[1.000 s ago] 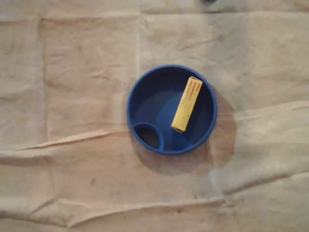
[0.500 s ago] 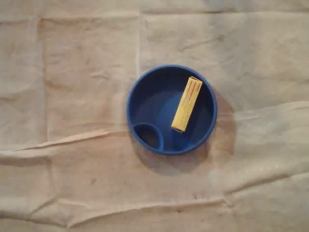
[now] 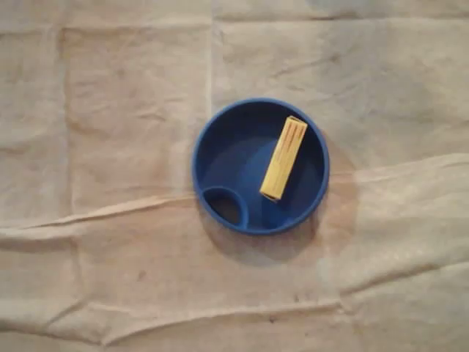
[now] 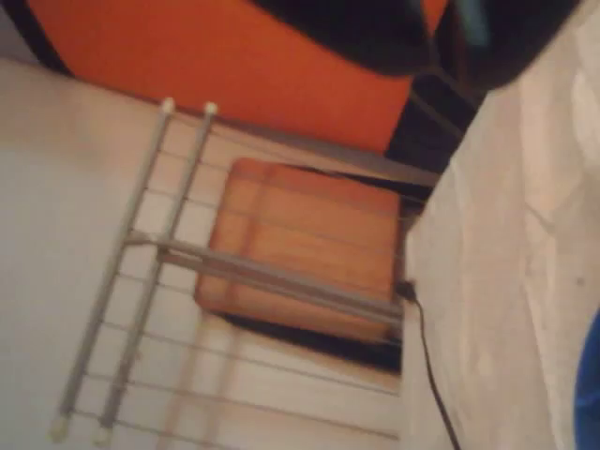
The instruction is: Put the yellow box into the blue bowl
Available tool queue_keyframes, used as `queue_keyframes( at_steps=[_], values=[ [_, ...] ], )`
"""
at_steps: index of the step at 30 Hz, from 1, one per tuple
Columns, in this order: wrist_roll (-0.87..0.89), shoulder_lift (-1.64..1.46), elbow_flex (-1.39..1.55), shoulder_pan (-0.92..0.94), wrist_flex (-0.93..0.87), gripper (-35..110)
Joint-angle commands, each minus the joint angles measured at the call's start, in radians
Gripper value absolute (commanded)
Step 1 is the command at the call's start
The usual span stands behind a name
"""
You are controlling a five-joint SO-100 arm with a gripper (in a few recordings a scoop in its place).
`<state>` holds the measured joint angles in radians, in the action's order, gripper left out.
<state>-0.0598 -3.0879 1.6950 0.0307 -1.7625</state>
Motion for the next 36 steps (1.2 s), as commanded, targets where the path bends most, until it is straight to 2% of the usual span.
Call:
queue_keyframes(
  at_steps=[1, 9, 36],
  values=[
    [0.014, -0.067, 0.021, -0.002, 0.005, 0],
    [0.014, -0.247, 0.124, -0.002, 0.003, 0],
    [0.002, -0.247, 0.169, 0.011, 0.006, 0]
  ],
)
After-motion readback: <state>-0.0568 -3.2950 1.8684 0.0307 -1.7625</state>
